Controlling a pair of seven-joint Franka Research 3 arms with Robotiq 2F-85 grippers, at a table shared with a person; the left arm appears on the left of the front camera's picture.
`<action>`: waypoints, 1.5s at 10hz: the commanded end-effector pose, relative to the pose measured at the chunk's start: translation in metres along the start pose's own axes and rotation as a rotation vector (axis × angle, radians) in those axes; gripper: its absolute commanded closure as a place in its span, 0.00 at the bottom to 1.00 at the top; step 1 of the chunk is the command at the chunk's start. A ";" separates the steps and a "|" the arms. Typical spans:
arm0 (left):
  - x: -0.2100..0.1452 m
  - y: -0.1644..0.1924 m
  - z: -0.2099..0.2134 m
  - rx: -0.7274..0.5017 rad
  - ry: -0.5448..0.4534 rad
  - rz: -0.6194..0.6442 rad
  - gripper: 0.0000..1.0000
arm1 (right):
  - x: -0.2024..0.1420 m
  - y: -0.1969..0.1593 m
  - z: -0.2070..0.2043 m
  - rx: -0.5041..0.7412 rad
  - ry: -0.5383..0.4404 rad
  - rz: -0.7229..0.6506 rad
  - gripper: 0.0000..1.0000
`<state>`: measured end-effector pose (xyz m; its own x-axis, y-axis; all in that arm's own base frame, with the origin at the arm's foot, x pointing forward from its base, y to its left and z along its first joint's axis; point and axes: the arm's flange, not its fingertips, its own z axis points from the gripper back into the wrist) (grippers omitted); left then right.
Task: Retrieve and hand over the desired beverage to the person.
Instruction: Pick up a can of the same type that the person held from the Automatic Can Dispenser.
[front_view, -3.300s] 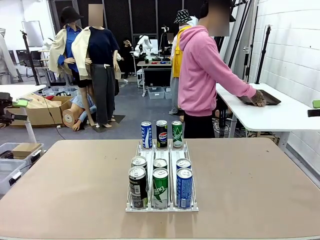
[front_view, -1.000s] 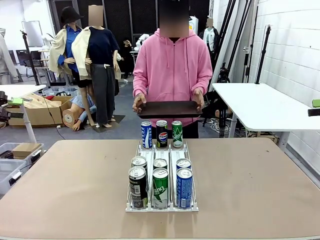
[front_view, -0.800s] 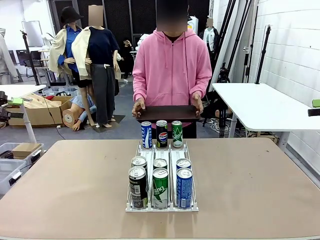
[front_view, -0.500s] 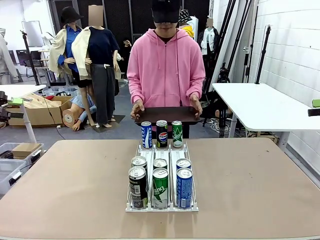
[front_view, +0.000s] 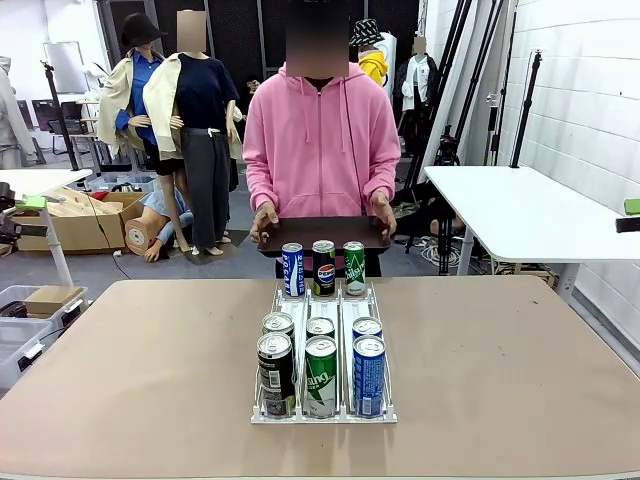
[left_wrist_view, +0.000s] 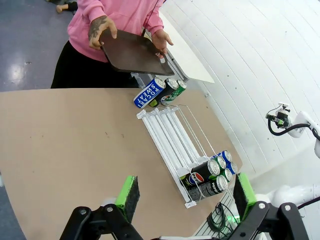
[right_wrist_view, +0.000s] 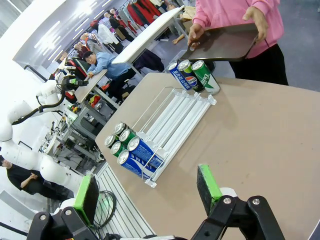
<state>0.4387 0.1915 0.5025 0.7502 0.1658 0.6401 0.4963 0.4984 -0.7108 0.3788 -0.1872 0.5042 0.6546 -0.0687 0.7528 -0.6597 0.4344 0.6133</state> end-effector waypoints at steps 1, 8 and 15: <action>0.001 -0.001 0.001 -0.003 -0.005 0.008 0.00 | -0.001 0.001 -0.001 0.005 -0.003 0.002 0.00; 0.001 -0.001 0.001 -0.003 -0.005 0.008 0.00 | -0.001 0.001 -0.001 0.005 -0.003 0.002 0.00; 0.001 -0.001 0.001 -0.003 -0.005 0.008 0.00 | -0.001 0.001 -0.001 0.005 -0.003 0.002 0.00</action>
<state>0.4387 0.1914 0.5025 0.7503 0.1655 0.6400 0.4963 0.4984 -0.7108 0.3788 -0.1872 0.5042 0.6546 -0.0687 0.7528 -0.6597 0.4344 0.6133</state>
